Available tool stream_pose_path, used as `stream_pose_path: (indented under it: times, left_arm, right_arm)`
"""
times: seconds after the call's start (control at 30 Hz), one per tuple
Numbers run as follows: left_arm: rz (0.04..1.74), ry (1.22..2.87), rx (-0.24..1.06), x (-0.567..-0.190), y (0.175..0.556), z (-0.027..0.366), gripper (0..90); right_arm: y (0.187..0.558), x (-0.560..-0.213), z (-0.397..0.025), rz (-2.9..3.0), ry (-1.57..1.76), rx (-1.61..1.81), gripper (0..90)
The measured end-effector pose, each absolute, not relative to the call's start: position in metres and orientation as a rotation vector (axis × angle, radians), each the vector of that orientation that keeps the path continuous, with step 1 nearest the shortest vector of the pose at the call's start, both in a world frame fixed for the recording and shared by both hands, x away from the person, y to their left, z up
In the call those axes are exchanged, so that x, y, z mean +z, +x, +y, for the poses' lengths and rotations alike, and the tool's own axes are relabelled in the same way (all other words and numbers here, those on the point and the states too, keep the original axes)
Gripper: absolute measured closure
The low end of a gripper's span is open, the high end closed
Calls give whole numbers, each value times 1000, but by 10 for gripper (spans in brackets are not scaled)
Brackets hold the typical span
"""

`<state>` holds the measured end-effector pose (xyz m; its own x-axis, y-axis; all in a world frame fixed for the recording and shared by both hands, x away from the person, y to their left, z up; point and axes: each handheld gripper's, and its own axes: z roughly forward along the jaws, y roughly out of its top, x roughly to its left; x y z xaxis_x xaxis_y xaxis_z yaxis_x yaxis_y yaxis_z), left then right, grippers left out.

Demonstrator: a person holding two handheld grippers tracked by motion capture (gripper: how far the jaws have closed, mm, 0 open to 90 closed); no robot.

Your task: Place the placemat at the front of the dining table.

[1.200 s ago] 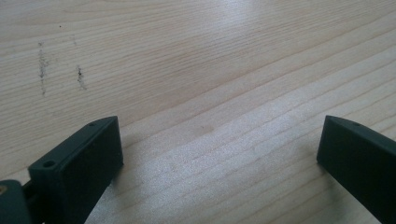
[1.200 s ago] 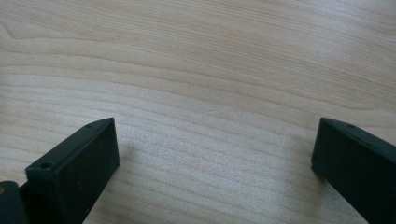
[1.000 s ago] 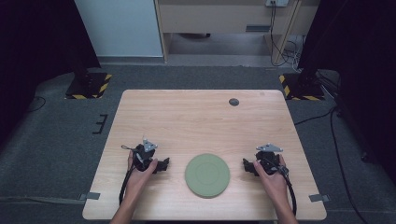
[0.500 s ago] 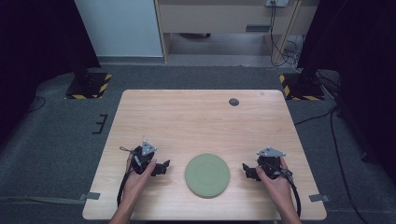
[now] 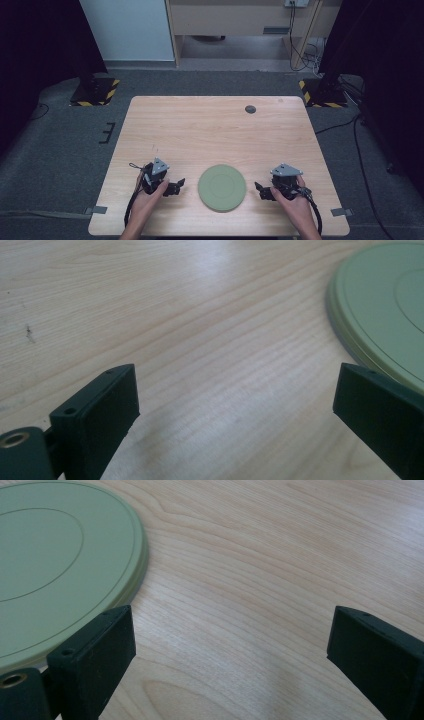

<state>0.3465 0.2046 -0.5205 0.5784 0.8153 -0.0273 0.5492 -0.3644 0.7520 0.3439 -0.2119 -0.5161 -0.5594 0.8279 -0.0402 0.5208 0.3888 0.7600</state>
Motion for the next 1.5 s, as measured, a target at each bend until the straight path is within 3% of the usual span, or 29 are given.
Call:
stream_pose_path:
  times: [1.5]
  left_arm:
    - [941, 2129, 396, -525, 332, 161, 30]
  right_arm:
    - [328, -521, -176, 2396, 947, 963, 61]
